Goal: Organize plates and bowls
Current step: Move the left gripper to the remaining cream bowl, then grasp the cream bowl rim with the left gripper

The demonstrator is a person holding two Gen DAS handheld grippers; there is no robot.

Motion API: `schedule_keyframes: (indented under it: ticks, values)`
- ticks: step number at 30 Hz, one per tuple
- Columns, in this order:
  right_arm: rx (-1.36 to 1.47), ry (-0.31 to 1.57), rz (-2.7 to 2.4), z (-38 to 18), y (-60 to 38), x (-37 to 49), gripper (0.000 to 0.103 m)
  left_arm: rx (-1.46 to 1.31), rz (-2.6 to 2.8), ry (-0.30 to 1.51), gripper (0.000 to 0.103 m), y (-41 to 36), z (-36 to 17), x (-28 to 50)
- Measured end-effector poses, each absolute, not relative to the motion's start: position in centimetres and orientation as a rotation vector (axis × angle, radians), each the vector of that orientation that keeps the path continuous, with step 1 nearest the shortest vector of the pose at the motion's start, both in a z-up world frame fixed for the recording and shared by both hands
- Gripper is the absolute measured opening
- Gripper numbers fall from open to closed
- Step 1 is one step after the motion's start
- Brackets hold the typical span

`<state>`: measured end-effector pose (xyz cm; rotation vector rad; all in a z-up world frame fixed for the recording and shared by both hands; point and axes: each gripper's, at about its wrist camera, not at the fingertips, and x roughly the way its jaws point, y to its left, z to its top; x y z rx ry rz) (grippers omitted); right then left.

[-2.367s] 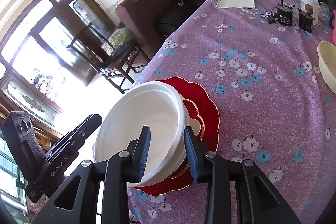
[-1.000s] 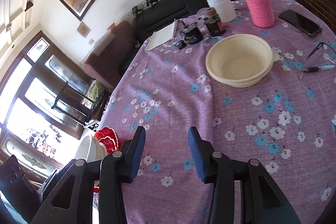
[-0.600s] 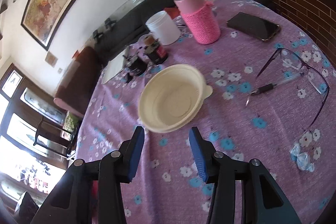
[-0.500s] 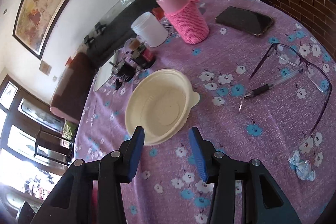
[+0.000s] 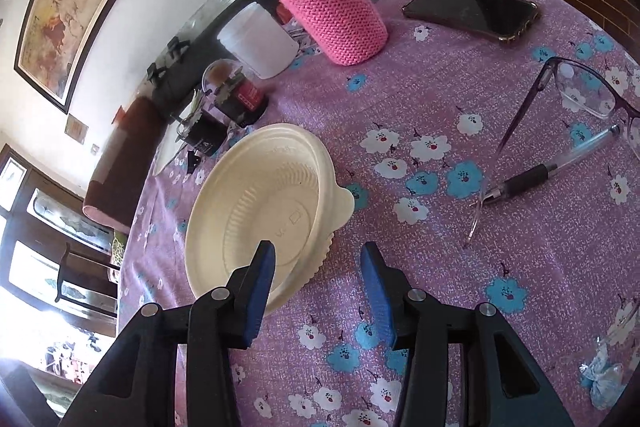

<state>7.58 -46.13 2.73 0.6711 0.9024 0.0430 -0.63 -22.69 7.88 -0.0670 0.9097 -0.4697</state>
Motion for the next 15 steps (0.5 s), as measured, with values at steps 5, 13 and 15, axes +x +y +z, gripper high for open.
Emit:
schedule_keyframes:
  ticks: [5,13,15]
  values:
    - [0.635,0.89,0.02,3.0,-46.1,7.7,0.048,-0.116,-0.406,0.897,0.065,-23.6,8.1,3.8]
    - [0.641,0.889,0.023,2.6,-46.4,7.9,0.048,-0.18,-0.376,0.917,0.065,-25.1,7.2,10.8]
    - [0.641,0.879,0.017,2.6,-46.5,7.9,0.048,-0.176,-0.379,0.923,0.065,-25.4,6.8,11.9]
